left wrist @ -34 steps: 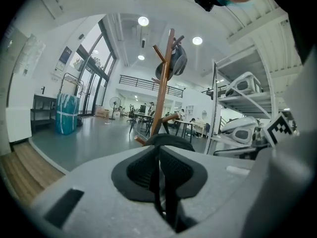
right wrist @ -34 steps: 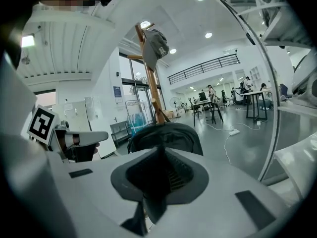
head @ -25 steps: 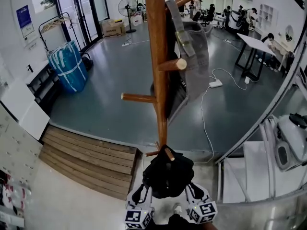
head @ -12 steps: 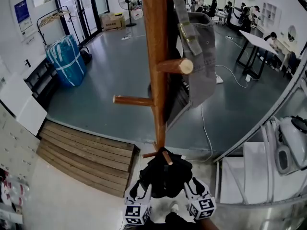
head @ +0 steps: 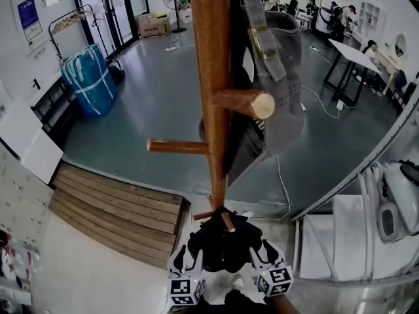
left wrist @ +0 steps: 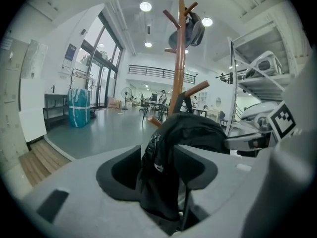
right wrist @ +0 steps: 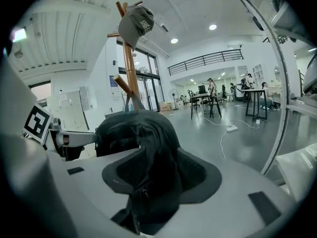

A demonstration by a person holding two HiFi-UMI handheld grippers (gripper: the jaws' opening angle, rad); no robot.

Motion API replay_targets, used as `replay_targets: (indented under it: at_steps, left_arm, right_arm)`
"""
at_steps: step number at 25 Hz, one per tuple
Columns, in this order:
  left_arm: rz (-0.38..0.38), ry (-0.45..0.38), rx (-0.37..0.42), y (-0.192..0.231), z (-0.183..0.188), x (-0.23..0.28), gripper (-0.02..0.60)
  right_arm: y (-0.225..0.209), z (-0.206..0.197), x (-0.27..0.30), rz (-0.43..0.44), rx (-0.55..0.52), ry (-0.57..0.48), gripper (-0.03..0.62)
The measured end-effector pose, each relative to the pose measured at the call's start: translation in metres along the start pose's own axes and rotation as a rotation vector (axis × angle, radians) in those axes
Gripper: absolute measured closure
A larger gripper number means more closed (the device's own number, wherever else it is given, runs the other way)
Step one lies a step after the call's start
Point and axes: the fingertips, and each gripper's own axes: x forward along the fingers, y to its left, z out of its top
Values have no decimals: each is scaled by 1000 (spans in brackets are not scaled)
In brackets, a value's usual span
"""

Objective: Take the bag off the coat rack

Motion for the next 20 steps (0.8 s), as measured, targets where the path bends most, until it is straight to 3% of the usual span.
replay_targets:
  at_steps: [11,20]
  left_arm:
    - [-5,29,10,6,-7,17,373]
    - [7,34,29,9,-4,18,424]
  right_arm:
    - [-4,-10,15,-19,-4,35,428]
    - [-4,-10,14,-32,-5,27,428]
